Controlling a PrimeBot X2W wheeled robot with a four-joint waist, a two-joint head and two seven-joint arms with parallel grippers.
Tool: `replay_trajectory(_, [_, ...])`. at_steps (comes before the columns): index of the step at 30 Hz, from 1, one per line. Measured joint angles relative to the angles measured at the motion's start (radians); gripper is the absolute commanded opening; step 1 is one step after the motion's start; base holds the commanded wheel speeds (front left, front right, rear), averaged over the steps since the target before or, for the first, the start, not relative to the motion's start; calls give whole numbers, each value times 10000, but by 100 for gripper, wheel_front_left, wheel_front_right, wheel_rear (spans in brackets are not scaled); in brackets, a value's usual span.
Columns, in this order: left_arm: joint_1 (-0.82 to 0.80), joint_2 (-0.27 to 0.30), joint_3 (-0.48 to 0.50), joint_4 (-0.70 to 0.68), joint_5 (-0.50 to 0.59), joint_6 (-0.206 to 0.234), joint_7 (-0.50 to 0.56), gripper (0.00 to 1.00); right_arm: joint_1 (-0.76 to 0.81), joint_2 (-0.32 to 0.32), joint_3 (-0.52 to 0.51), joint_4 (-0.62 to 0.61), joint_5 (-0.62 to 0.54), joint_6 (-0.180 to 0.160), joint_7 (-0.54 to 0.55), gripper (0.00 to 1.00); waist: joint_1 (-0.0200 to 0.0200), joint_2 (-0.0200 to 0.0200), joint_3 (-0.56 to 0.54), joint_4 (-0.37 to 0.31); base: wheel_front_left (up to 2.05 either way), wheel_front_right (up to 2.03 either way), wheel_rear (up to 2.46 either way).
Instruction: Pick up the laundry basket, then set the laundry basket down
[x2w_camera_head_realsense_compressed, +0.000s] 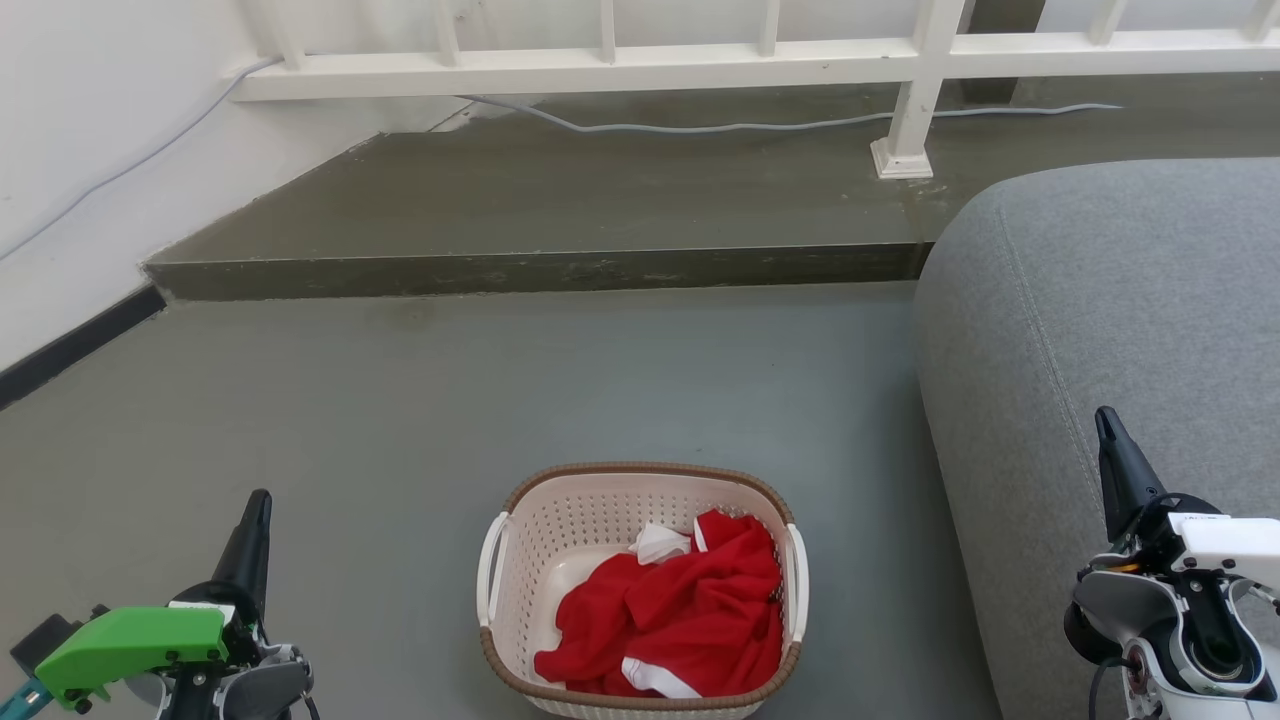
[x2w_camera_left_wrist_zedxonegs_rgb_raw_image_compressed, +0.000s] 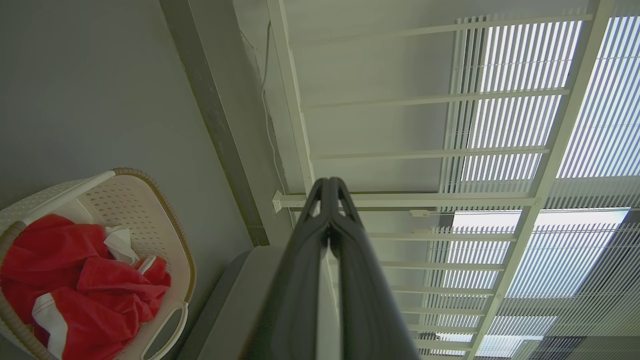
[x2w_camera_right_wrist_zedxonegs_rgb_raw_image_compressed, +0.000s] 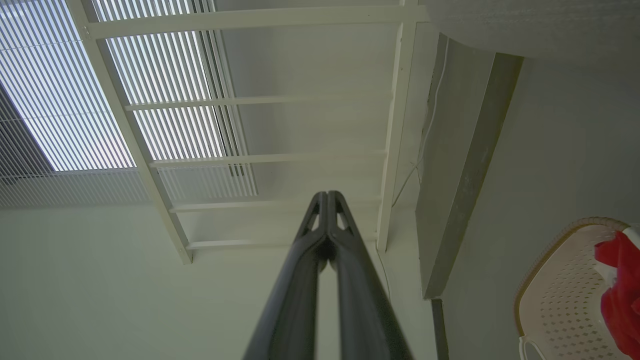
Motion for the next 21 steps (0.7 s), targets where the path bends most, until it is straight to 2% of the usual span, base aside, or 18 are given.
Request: replay_trajectory(21, [-14,-2,15,17,0,-27,2,0,-2,8,-12,-12,0,0,0,0,0,0,0,1,0,0,0])
